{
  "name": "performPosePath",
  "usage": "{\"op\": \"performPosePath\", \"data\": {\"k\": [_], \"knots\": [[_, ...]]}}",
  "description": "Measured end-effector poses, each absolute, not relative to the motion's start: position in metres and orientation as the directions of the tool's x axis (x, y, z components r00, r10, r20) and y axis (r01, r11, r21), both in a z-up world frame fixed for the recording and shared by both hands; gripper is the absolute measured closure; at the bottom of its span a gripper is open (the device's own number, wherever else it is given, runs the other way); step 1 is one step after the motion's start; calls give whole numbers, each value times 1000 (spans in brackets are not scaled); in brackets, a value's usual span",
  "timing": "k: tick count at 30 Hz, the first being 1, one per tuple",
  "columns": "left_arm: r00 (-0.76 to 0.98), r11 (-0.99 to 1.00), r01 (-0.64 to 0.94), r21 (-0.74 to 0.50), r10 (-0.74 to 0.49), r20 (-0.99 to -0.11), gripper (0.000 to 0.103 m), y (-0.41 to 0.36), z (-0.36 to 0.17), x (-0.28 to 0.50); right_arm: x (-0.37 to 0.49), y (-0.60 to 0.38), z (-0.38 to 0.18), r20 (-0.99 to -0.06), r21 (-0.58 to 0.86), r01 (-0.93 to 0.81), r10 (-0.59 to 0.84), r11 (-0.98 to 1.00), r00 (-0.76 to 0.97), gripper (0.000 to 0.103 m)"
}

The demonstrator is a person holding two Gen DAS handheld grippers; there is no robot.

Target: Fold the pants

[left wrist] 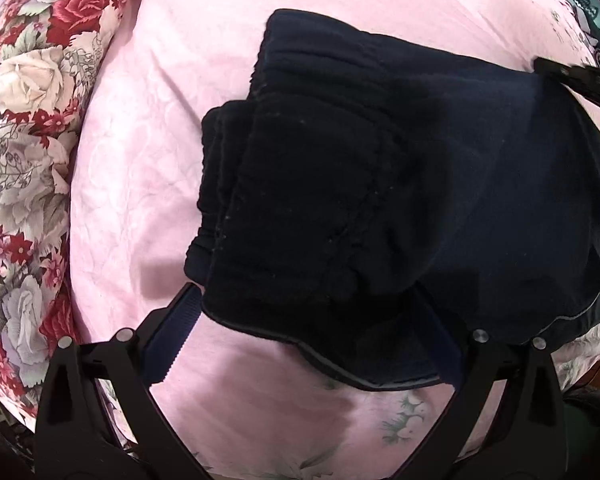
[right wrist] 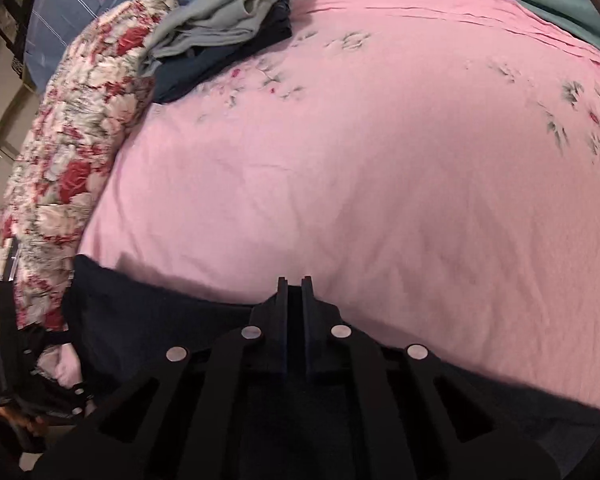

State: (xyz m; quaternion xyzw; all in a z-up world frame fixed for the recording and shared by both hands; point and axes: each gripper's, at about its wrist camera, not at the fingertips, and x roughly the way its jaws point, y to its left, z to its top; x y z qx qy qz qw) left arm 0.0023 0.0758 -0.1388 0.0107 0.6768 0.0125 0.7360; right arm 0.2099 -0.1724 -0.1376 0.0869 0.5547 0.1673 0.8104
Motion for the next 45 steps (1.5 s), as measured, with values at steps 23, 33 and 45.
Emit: {"op": "performPosePath", "data": {"k": [23,33,45], "knots": [[174,991,-53,122,129,-976,2,99,-99,46,162,-213,-121,-878,154,-118,191,981,438,63],[182,980,-39,195,199,-963,2,118,-112,61,137,-189,-139,-870,346,-124,367,930,330,61],[281,962,71,262,233,-931,2,101,-69,71,-5,-371,-95,-859,307,435,50,847,509,52]]}}
